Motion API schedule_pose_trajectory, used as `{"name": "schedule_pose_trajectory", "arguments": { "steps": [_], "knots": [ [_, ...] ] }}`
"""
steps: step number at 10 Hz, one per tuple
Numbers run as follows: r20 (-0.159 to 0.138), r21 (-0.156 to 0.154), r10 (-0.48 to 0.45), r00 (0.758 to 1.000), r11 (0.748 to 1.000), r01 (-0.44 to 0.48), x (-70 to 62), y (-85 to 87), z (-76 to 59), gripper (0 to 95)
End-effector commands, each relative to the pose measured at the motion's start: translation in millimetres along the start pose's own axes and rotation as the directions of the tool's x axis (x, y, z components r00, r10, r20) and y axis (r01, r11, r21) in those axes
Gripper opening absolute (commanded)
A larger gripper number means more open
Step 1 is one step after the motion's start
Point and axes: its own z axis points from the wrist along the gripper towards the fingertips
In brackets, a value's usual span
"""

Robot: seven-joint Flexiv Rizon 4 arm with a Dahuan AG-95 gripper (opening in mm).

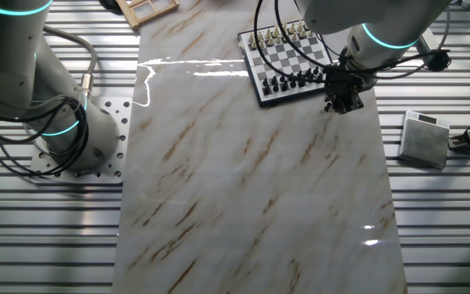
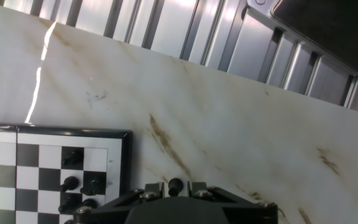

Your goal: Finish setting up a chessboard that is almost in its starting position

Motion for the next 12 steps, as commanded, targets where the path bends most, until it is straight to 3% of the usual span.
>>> {"name": "schedule_pose_trajectory", "arguments": {
  "steps": [1,12],
  "knots": [
    [-0.001,0.001,-0.002,1.0,1.0,0.002,0.3,0.1,0.2,19.0],
    [-0.001,0.002,0.0,1.0,1.0,0.0,-1.2,0.7,4.5,19.0]
  ]
}}
